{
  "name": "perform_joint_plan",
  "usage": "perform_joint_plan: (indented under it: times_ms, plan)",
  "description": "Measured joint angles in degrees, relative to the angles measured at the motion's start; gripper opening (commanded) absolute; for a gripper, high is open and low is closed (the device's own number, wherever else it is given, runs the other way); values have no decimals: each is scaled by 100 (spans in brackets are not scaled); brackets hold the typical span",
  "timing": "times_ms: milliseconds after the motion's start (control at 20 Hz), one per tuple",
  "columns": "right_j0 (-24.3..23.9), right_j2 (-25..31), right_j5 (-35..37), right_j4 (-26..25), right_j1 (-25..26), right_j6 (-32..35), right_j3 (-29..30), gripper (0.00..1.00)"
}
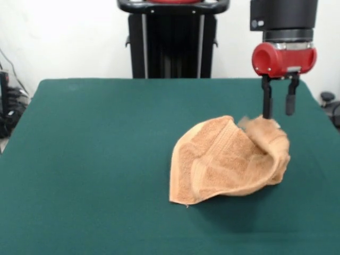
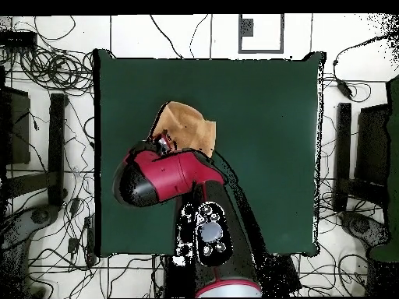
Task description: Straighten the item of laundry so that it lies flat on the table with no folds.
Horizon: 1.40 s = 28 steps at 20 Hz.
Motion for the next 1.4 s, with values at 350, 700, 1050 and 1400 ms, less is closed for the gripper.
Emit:
perform_joint_plan:
  times_ms: [350,700,1050,1400]
  plan:
    - [-32,-1,-8,57,-46,0,1,100]
    - [-288,5,-8,120,-265,0,1,100]
    - [-535,4,70,93,-258,0,2,100]
    - [-713,11,164,33,-200,0,30,100]
